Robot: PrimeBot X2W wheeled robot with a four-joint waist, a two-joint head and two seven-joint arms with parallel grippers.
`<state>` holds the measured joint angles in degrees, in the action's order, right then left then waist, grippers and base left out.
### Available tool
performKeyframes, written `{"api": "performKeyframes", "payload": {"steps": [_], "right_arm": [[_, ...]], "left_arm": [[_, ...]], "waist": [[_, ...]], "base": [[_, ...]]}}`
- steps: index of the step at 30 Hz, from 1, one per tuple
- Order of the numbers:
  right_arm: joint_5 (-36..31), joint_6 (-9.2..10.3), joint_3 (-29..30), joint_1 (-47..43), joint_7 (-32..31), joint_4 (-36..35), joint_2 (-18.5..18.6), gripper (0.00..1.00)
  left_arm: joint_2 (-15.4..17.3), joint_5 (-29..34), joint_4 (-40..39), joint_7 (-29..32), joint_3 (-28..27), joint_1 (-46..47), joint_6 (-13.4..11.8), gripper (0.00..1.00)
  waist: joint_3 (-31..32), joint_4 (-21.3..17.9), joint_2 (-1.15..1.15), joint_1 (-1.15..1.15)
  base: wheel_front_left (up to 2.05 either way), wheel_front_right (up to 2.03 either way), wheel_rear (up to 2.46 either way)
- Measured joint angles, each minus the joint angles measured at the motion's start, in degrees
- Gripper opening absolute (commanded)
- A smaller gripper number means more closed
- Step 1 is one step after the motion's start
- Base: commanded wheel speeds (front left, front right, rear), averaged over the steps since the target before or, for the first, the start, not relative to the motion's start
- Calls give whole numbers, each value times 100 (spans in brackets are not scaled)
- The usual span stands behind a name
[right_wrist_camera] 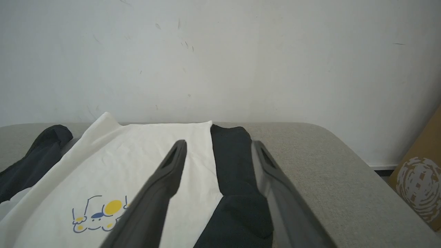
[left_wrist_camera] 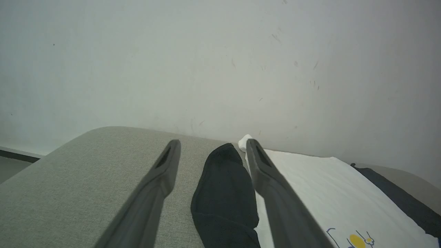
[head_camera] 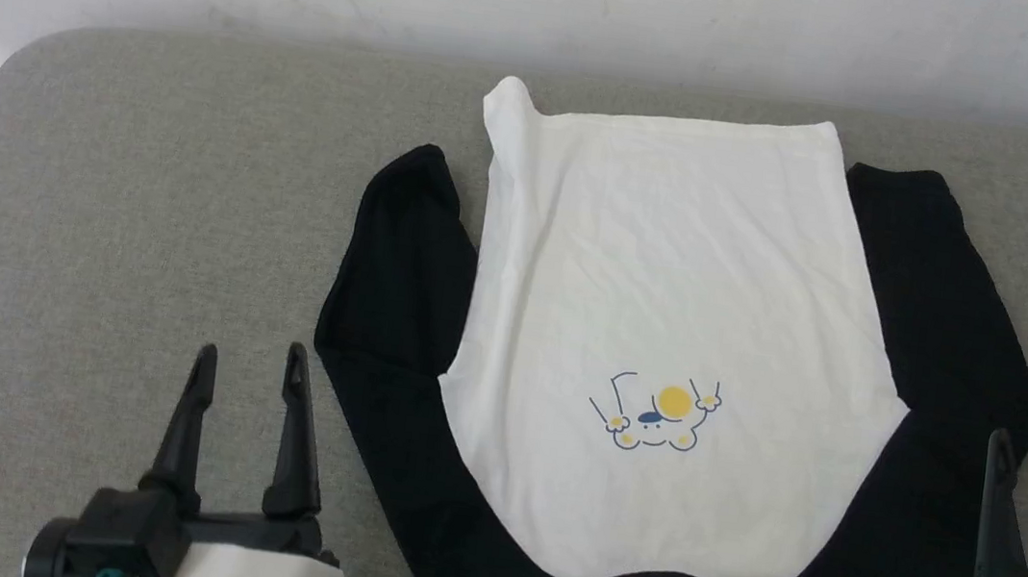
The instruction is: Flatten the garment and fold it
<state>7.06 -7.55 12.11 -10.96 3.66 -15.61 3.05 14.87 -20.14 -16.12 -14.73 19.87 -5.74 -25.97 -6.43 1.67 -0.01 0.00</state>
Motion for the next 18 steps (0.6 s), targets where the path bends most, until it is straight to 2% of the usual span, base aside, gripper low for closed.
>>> {"api": "performKeyframes", "payload": {"steps": [4, 6, 9, 13, 15, 18], "right_arm": [[30, 0, -31, 61, 42, -5, 0, 100], [31, 0, -54, 132, 41, -30, -1, 100], [43, 0, -116, 275, -1, -99, -1, 100], [63, 0, -133, 478, -57, -229, -2, 100], [63, 0, -135, 565, -71, -291, -1, 100], [64, 0, -123, 708, -113, -392, -2, 100]], "left_arm": [[118, 51, 58, 2, -108, 285, 422, 100], [238, -31, 85, 226, -133, 646, 623, 100], [447, -261, 103, 858, -193, 1377, 934, 100], [936, -360, 309, 1771, -236, 2615, 1396, 100], [1165, -347, 482, 2281, -153, 3245, 1651, 100], [1343, -421, 815, 3042, 22, 4096, 2049, 100]], "waist": [[-114, 3, 0, 0], [-200, 5, 0, 0], [-372, 9, 0, 0], [-686, 9, 0, 1], [-870, 10, 0, 1], [-1166, 11, 0, 1]], "base": [[0, 0, 0], [0, 0, 0], [0, 0, 0], [0, 0, 0], [0, 0, 0], [0, 0, 0]]}}
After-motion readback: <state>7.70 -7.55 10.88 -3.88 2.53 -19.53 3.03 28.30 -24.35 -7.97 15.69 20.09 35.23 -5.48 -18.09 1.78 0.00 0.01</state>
